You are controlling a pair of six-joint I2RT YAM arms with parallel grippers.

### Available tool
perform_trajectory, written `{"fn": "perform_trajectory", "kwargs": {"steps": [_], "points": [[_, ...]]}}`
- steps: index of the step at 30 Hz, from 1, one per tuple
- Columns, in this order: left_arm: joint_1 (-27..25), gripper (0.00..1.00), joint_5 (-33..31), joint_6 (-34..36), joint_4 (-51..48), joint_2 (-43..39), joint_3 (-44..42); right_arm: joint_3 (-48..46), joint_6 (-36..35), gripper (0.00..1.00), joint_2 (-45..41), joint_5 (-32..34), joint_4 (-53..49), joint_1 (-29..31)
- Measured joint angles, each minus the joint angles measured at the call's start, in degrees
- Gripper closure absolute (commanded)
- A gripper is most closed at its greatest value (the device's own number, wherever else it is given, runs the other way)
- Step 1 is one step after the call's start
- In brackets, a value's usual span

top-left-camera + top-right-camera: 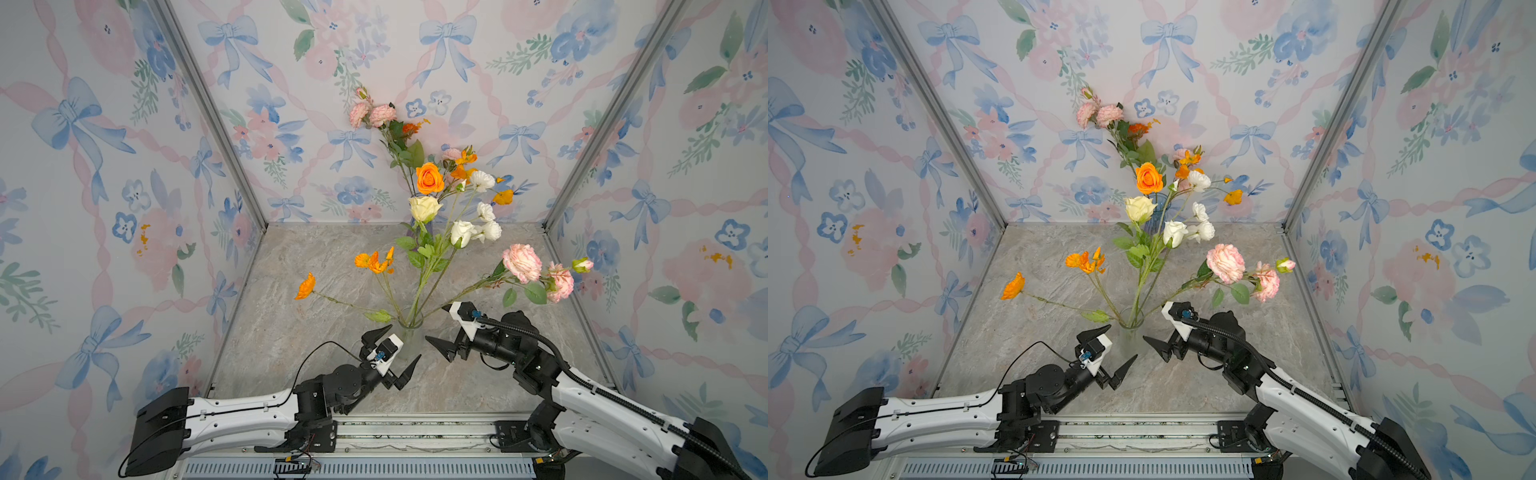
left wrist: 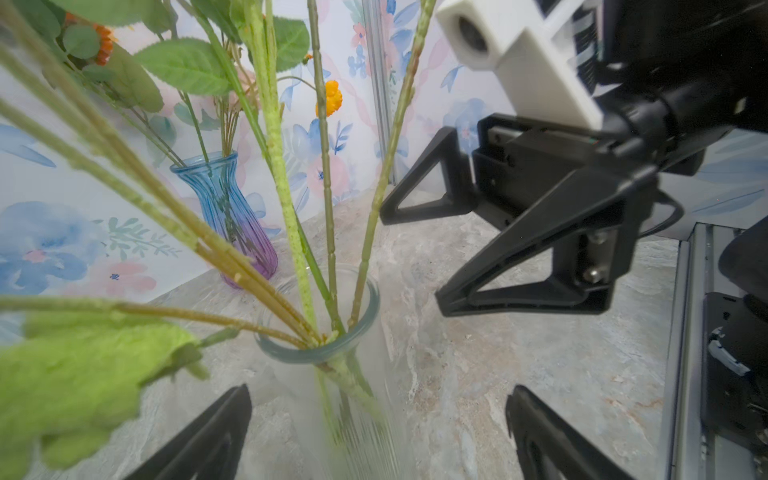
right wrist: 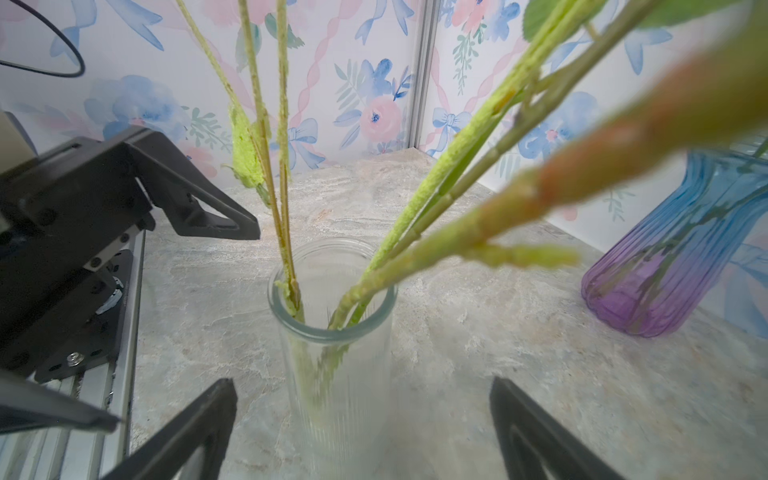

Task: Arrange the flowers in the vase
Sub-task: 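Close the left gripper around the glass cup while the right gripper draws back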

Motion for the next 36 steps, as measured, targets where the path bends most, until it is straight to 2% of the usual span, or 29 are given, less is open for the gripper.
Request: {"fn": "perform_trajectory", "kwargs": {"steps": [4,7,14,18,22,36], "points": [[0.39,0.02,-1.88,-0.68,4.04,3.72,-1.44,-4.26,1.11,0.03,-2.95,-0.66,-0.31,-1.25],[2.75,0.02,-1.77,-1.73,7.3,6.58,-1.92,-6.25,1.75,0.03,-3.04,-1.51,-0.61,-2.23],[10.4,0.02,5.4,-4.13,16.74,14.86,-1.46,-7.67,2.38,0.03,-3.06,-4.35,1.05,-3.23],[10.99,0.04,9.53,-4.24,20.5,20.74,0.33,-7.91,2.43,0.03,-3.61,-4.94,1.51,-3.58],[11.52,0.05,10.47,-4.52,22.91,24.81,2.32,-8.07,2.78,0.03,-4.09,-4.94,1.84,-3.82],[14.53,0.2,13.7,-6.86,29.51,31.3,4.81,-8.11,2.82,0.03,-4.07,-4.92,1.95,-4.42]]}}
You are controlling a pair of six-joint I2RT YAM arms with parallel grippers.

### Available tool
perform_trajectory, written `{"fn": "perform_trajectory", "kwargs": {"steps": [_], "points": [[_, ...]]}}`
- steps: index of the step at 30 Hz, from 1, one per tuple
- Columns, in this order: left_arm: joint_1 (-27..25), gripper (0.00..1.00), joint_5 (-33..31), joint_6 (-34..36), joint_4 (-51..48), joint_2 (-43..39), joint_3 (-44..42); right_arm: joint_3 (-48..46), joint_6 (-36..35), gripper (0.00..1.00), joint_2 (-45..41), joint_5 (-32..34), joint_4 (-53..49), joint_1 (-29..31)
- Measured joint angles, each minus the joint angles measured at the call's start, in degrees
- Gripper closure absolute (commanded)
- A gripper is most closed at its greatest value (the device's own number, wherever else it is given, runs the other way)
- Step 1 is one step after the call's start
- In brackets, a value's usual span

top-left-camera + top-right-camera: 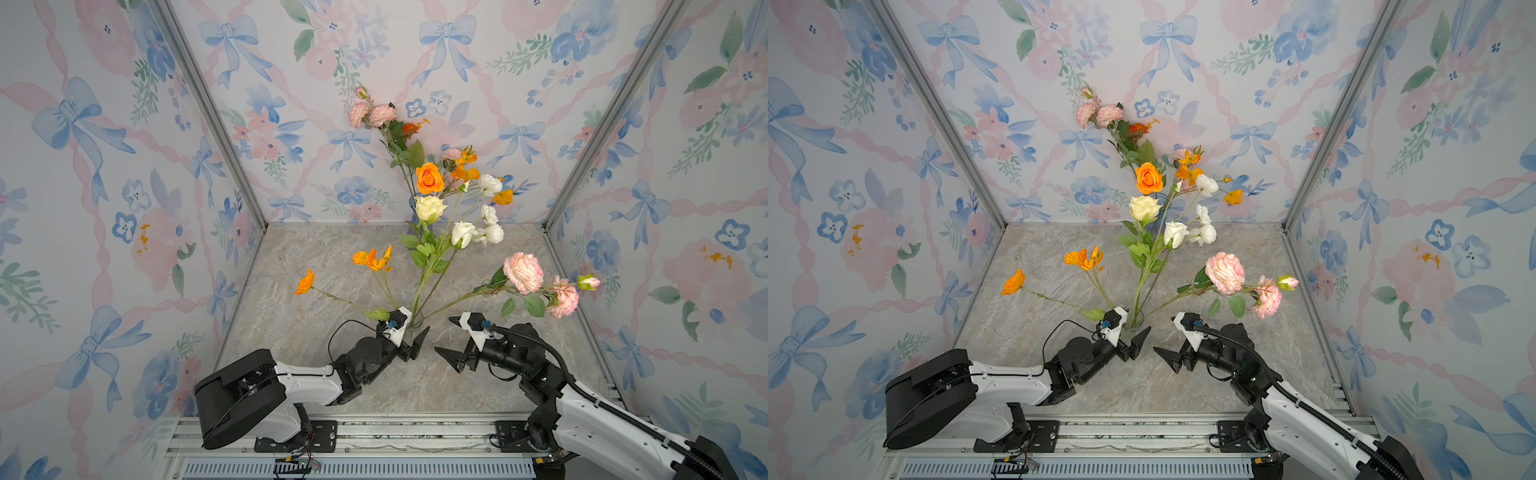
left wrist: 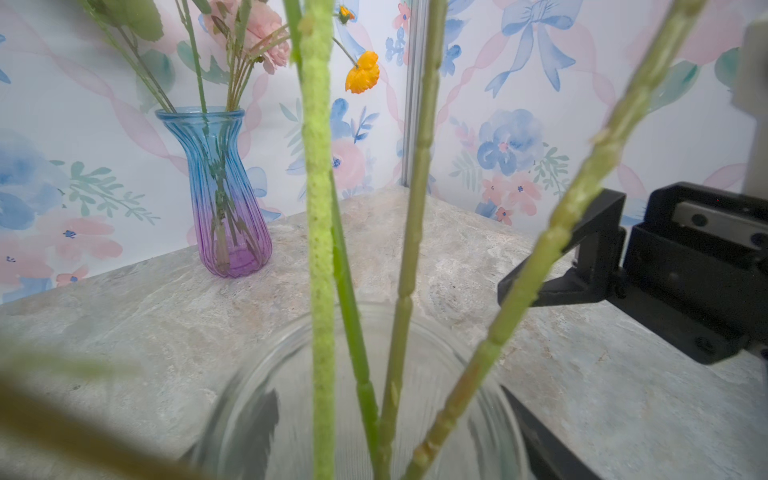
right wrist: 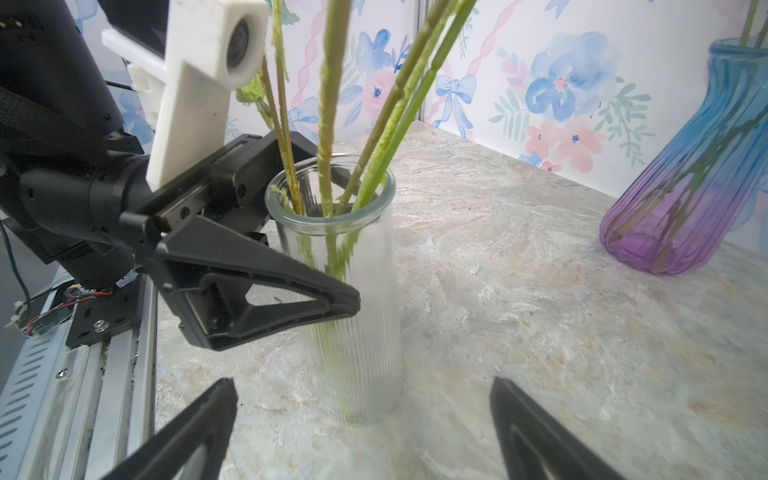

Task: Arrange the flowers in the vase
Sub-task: 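Close the left gripper around the glass cup while the right gripper draws back, then carry the glass cup farther away with the left gripper while the right arm retracts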

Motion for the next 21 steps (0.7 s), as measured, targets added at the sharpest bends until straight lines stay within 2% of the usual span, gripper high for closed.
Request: {"fn": "perform_trajectory", "kwargs": {"steps": [4,10,16,21], "points": [[0.2,0.29,0.87,0.13,0.72,0.39,0.15,0.0,0.0,0.03,0.07,0.0,0.0,0.0],[0.33,0.49,2.16,1.36,1.33,0.39,0.07,0.0,0.02,0.03,0.46,0.0,0.02,0.0],[1.25,0.6,4.07,2.47,1.18,-0.83,-0.68,0.0,0.39,0.03,0.7,0.0,0.17,-0.02],[3.91,0.65,6.05,3.76,-1.11,-5.14,-1.44,0.0,0.68,0.03,1.6,0.0,1.33,-0.07]]}}
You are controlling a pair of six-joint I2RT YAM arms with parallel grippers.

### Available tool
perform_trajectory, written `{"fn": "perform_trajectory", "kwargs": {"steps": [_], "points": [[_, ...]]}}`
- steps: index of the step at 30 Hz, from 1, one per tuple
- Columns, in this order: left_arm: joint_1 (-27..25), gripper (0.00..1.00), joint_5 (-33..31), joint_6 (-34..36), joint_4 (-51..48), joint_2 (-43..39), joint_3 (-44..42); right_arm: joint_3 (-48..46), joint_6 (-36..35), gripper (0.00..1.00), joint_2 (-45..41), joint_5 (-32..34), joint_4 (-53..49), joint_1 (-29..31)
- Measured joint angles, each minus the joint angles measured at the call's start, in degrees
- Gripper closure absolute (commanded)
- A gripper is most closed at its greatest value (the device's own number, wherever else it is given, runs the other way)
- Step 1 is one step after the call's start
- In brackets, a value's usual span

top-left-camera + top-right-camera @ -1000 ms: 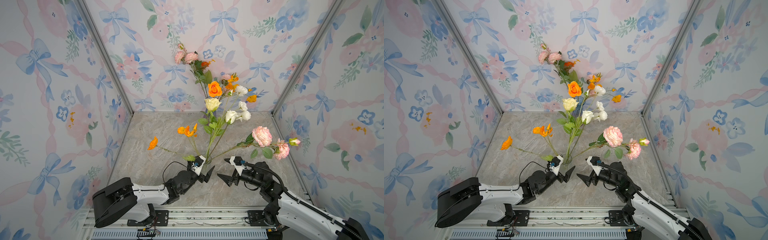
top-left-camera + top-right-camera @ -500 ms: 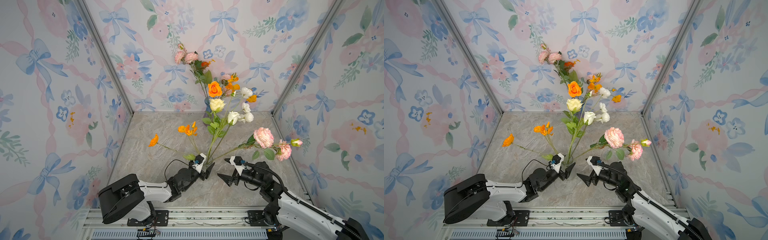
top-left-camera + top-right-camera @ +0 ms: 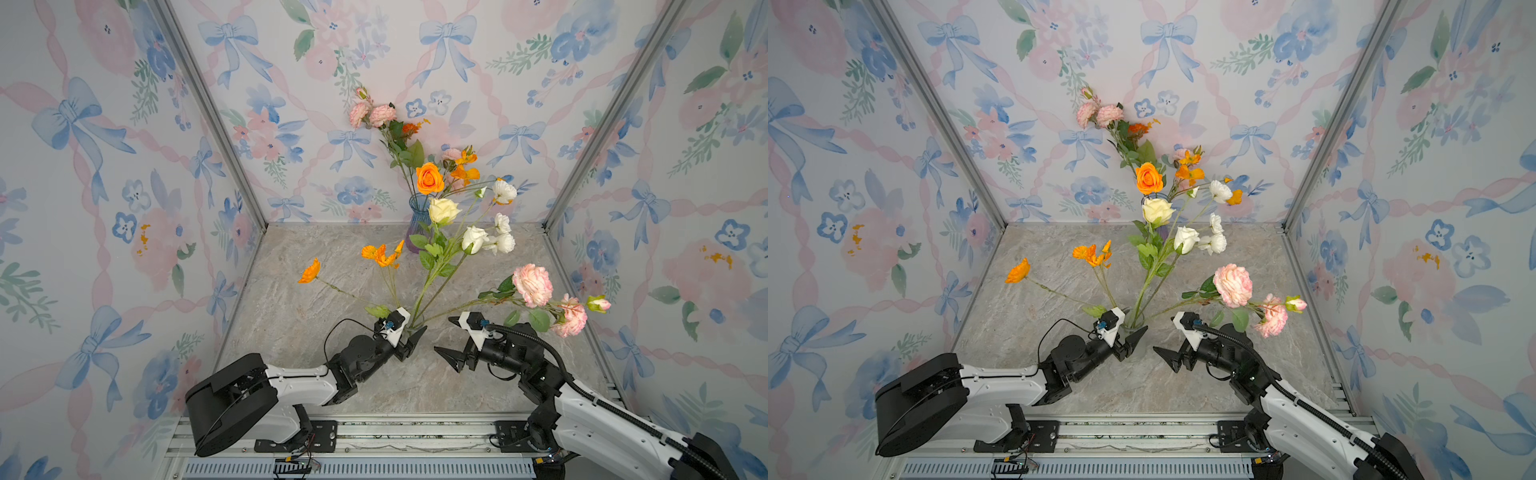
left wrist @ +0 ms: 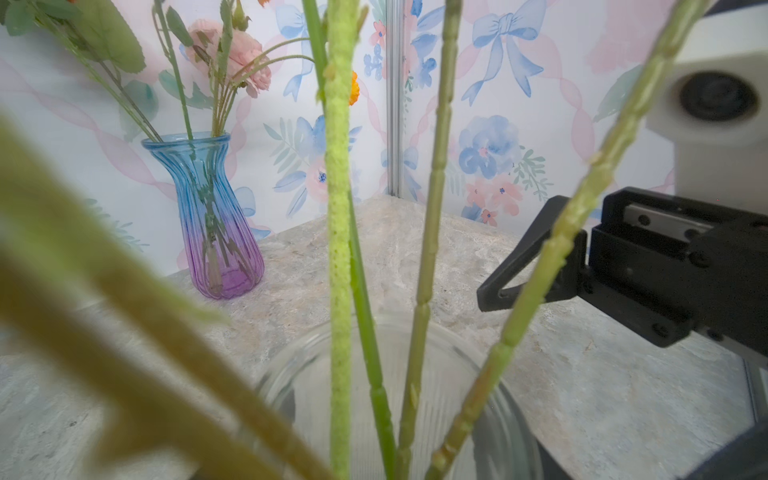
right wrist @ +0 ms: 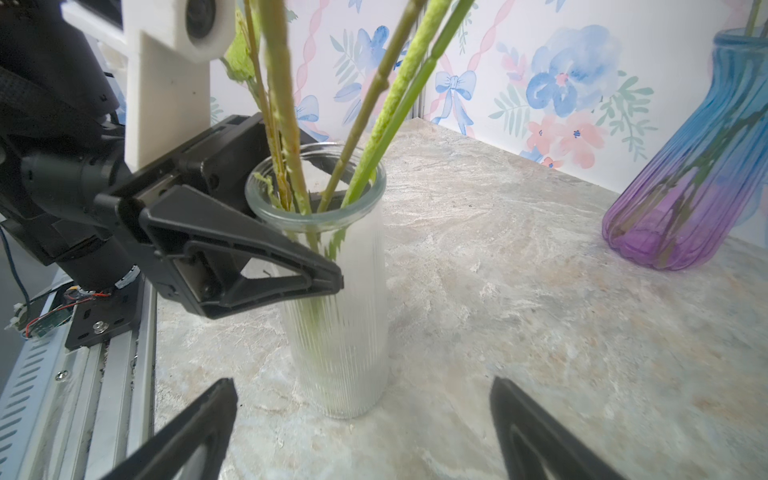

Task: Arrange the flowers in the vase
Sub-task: 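Carry the glass cup farther away with the left gripper while the right arm retracts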

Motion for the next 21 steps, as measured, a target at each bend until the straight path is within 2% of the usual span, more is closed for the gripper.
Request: {"fn": "perform_trajectory", "kwargs": {"steps": [6,15,21], "points": [[8.48,0.69,3.87,0.09,-1.6,-5.11,1.07,0.72,1.68,0.03,2.91,-0.02,2.78,-0.76],[21.0,0.77,11.78,-0.52,-4.15,-4.37,9.57,13.68,1.36,0.03,17.18,-1.36,6.64,-1.18],[23.52,0.78,15.58,-1.36,-5.25,-4.31,14.08,15.23,2.32,0.03,29.2,-3.21,14.97,-1.55]]}}
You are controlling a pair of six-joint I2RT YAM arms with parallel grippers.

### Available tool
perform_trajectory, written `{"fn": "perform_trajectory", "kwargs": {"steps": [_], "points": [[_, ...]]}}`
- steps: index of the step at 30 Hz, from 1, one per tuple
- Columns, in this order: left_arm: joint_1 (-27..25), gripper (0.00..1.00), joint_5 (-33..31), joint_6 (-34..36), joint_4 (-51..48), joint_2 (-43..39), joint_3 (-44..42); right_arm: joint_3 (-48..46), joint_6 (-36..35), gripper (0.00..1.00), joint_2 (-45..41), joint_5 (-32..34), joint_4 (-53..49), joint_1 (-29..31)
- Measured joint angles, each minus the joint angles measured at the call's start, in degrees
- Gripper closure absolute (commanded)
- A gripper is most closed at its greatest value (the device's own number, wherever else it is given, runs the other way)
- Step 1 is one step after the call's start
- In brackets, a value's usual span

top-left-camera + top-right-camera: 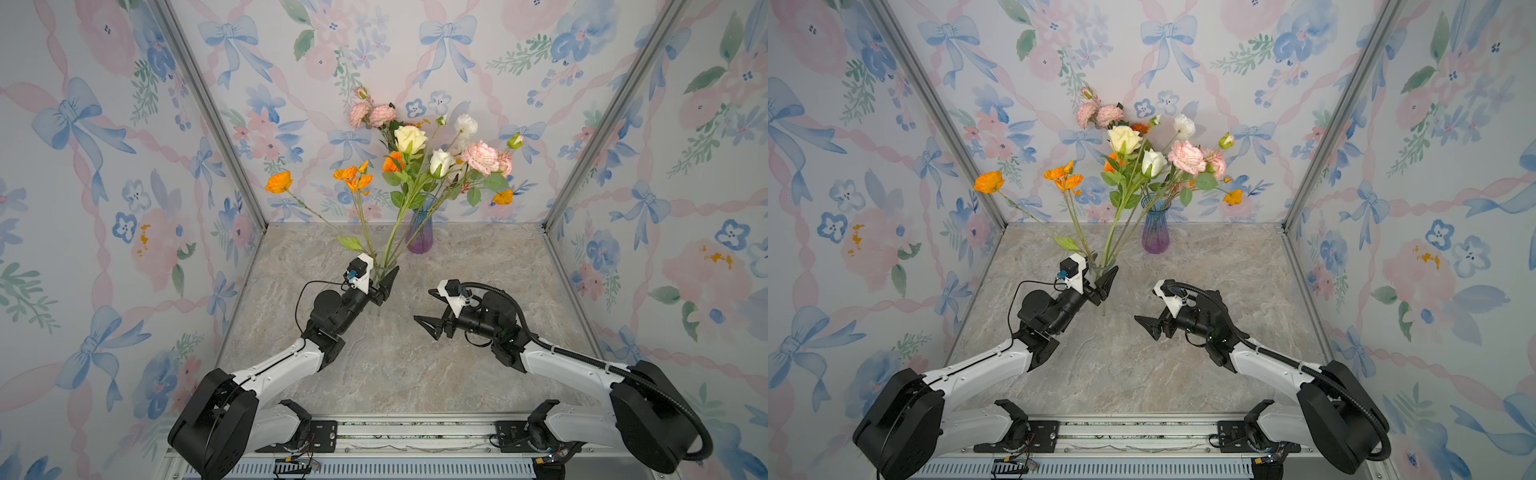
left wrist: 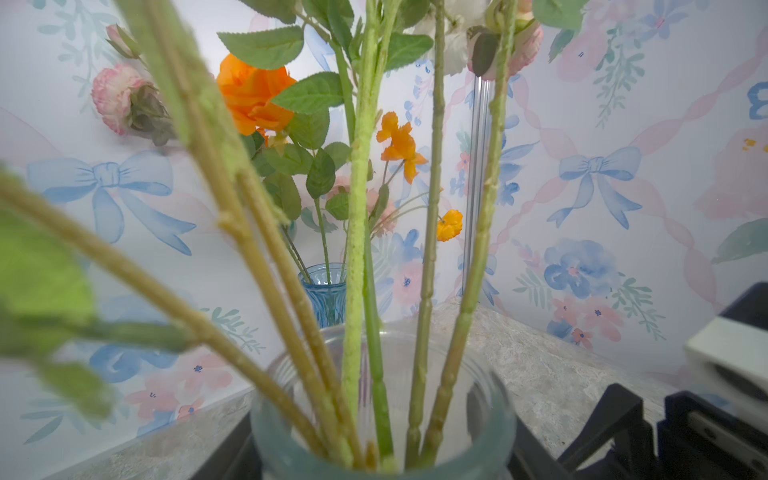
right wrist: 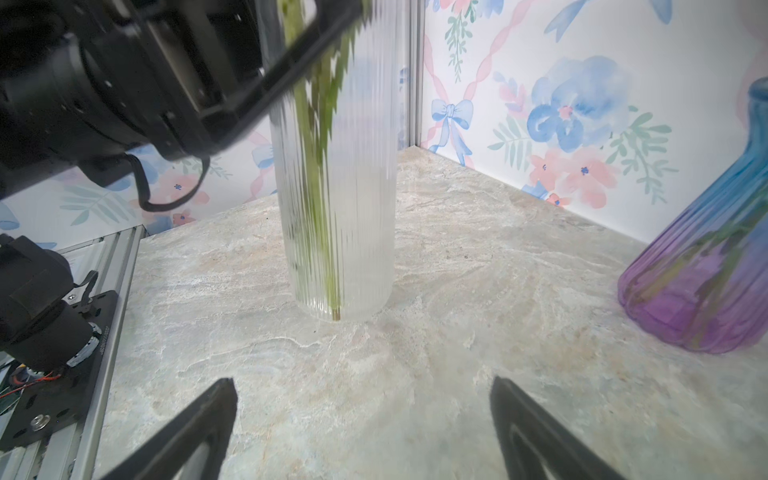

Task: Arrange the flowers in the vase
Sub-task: 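Carry the glass cup farther away with the left gripper while the right arm retracts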

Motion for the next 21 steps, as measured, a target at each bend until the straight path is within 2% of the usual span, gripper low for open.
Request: {"fn": "perform_trajectory", "kwargs": {"steps": [3,7,14,21], "points": [[0.9,0.8,0.83,-0.22,-2.45,-1.36,2.12,-1.07,1.33,0.03,3.69,-0.68,3.58,0.0],[2.03,0.8,0.09,-0.15,-6.03,-4.33,5.44,-1.79,1.95,0.03,4.24,-1.33,5.46,0.0],[6.23,0.82,-4.15,2.1,-9.18,-6.97,13.31,-1.95,1.84,0.03,1.92,-1.44,6.01,0.0],[12.09,0.82,-9.35,3.69,-7.69,-4.17,15.04,-1.97,-0.33,0.03,-1.79,0.07,3.98,1.09]]}}
